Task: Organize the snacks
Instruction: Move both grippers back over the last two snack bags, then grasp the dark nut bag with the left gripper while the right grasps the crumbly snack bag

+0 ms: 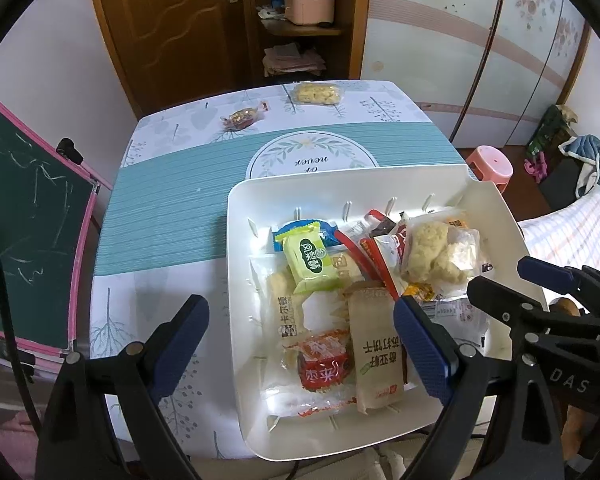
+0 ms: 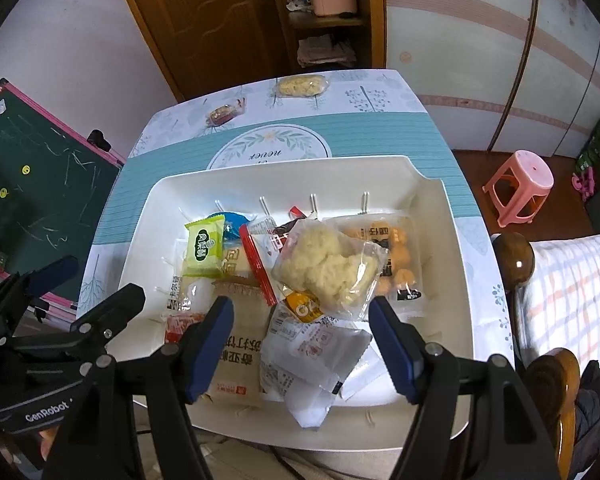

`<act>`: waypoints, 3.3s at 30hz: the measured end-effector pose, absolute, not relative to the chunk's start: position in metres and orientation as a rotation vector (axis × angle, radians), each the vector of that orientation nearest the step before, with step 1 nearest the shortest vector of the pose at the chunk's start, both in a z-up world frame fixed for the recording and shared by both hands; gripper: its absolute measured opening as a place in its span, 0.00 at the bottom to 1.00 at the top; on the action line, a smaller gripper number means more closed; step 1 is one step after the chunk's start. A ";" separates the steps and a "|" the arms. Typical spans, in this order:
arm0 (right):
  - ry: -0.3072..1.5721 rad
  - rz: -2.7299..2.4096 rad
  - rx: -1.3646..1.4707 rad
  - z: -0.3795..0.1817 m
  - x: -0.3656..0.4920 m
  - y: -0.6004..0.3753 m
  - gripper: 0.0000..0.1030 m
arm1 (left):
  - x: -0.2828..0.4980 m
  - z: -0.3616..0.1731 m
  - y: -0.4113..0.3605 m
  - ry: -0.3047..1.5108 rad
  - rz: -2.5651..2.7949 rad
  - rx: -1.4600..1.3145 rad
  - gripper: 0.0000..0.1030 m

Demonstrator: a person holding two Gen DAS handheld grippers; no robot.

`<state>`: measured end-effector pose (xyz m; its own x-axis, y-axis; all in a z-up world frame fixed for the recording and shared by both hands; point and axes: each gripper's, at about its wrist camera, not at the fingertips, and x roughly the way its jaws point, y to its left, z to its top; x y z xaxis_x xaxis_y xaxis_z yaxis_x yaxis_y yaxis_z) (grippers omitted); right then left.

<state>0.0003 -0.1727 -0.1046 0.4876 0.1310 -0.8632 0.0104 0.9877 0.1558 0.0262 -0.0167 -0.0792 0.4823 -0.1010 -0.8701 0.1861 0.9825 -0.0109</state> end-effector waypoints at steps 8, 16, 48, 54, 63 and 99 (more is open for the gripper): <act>1.048 0.069 0.152 -0.102 -0.001 -0.174 0.68 | 0.020 -0.071 -0.021 1.012 -0.199 0.111 0.90; 1.005 0.128 0.201 -0.096 -0.005 -0.177 0.68 | 0.024 -0.066 -0.012 0.988 -0.204 0.075 0.90; 0.679 0.095 -0.237 0.138 0.305 -0.177 0.69 | 0.357 0.125 0.012 0.794 0.028 0.457 0.96; 0.877 0.131 -0.250 0.039 0.403 -0.182 0.69 | 0.430 0.011 0.009 0.994 -0.038 0.541 0.96; 1.167 0.348 -0.363 -0.147 0.454 -0.163 0.69 | 0.440 -0.159 -0.010 1.185 -0.287 0.730 0.96; 1.222 0.306 -0.187 -0.172 0.413 -0.162 0.56 | 0.407 -0.174 0.004 1.298 -0.171 0.404 0.34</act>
